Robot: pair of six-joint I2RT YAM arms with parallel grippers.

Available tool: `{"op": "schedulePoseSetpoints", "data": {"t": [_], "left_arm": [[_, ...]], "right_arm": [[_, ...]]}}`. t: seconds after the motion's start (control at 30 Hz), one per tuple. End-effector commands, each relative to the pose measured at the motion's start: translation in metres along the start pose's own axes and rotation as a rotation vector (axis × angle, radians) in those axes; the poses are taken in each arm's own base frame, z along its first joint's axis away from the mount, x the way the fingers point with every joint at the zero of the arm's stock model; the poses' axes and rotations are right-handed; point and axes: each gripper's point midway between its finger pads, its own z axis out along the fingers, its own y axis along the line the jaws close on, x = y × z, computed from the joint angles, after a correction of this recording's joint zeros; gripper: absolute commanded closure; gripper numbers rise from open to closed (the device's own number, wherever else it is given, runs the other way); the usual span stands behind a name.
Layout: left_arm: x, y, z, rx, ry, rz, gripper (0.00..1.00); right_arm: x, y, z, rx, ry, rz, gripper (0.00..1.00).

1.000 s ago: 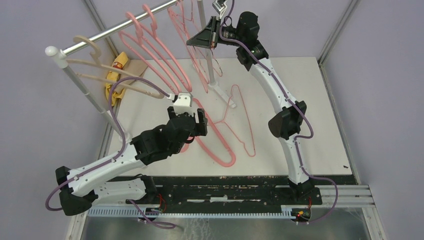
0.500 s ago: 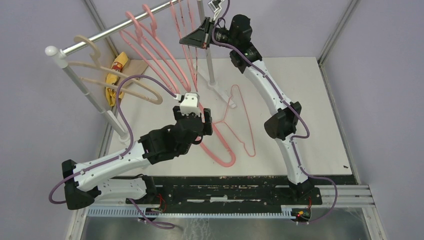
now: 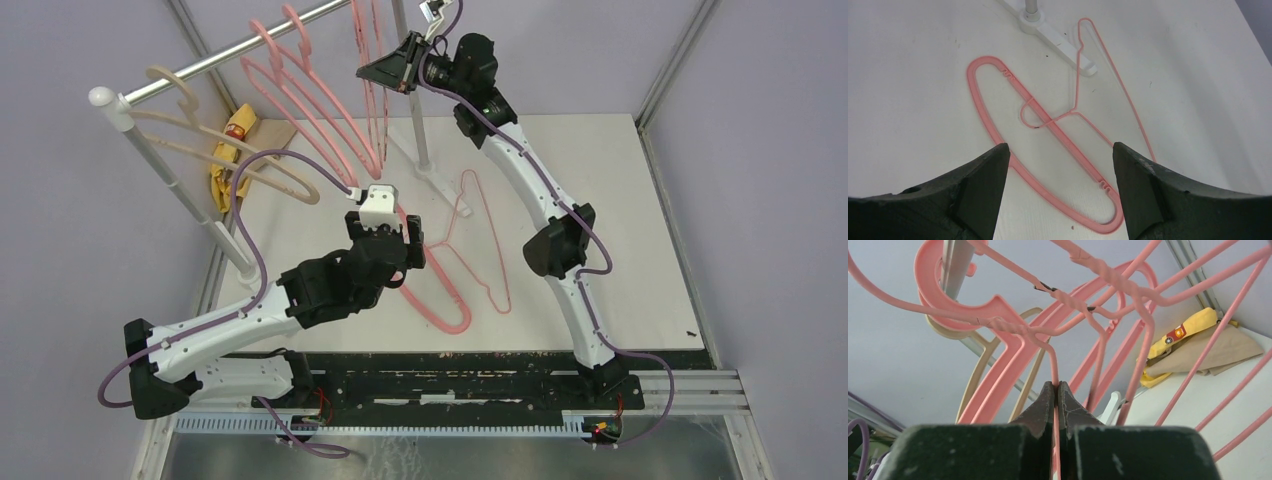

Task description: Organize the hangers

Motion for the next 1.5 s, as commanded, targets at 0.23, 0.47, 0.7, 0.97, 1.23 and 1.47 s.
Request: {"op": "schedulePoseSetpoints", "data": {"t": [0.23,0.47,0.7,0.97,1.23,1.47], "left_arm": [[-0.022,-0.001,-0.005,0.003,-0.074,-0.065,0.18],[-0.022,-0.002,-0.005,0.009,-0.074,-0.070,0.18],[-0.022,0.001,-0.007,0.010,-0.074,-0.068,0.17],[-0.025,0.007,-0.009,-0.006,-0.089,-0.055,0.17],[-0.025,0.008,-0.007,-0.017,-0.091,-0.044,0.17],[-0.021,0.008,-0.007,-0.014,-0.084,-0.048,0.16]], "right_arm": [[-0.018,0.022,0.010,-0.009,-0.098,-0.085,0.96],[-0.025,0.021,0.010,0.030,-0.125,-0.102,0.95],[-0.025,0.011,0.016,0.059,-0.162,-0.091,0.95],[-0.032,-0.002,0.016,0.109,-0.210,-0.090,0.91],[-0.038,-0.007,0.012,0.129,-0.218,-0.078,0.66],[-0.038,0.015,0.004,0.078,-0.175,-0.088,0.32]]}}
